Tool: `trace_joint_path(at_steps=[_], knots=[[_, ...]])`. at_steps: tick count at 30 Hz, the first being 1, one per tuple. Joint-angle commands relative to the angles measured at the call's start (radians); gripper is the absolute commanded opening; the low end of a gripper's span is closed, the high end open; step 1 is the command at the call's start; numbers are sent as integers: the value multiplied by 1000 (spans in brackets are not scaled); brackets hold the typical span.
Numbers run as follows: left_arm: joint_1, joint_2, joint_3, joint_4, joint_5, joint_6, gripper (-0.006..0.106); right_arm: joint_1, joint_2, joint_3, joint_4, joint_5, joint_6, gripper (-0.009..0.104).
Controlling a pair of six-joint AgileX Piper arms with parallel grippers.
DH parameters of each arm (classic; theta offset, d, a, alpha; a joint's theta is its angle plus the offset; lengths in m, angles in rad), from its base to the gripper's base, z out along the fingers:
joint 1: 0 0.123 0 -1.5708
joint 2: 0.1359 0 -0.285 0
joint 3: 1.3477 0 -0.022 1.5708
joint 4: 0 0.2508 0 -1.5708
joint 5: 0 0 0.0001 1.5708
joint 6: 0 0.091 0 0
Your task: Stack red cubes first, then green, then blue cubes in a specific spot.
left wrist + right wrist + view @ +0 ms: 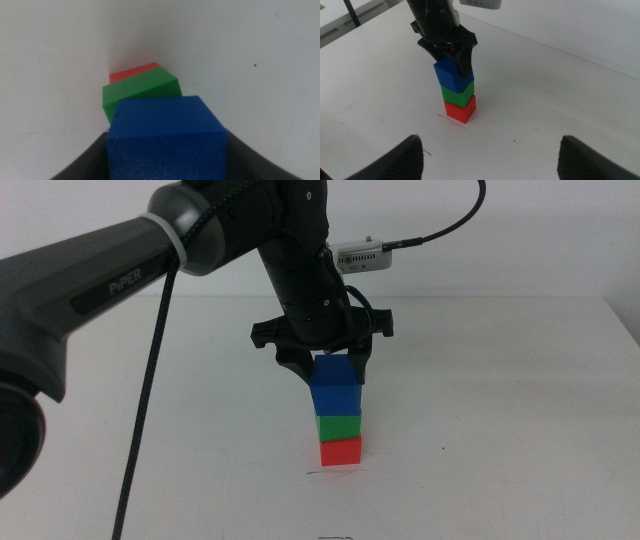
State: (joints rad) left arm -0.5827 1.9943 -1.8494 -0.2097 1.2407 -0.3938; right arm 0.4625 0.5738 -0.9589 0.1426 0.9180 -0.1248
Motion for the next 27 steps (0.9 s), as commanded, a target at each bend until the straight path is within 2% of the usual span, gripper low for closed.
trace_joint_path(at_steps=[1, 2, 3, 9, 14, 27], knots=[[-5, -39, -25, -28, 55, 3, -2, -9, 6, -24, -2, -74, -15, 70], [-5, -39, -25, -28, 55, 3, -2, -9, 6, -24, -2, -74, -15, 70], [-5, -39, -25, -28, 38, 13, 30, -9, 6, -24, -2, -74, -15, 70], [-5, -39, -25, -28, 18, 29, 68, -9, 6, -24, -2, -74, -15, 70], [-4, -41, -25, -26, 18, 45, 92, -9, 6, -24, -2, -74, -15, 70], [-4, -86, -126, 1, 73, 41, 94, -9, 6, -24, -2, -74, -15, 70]])
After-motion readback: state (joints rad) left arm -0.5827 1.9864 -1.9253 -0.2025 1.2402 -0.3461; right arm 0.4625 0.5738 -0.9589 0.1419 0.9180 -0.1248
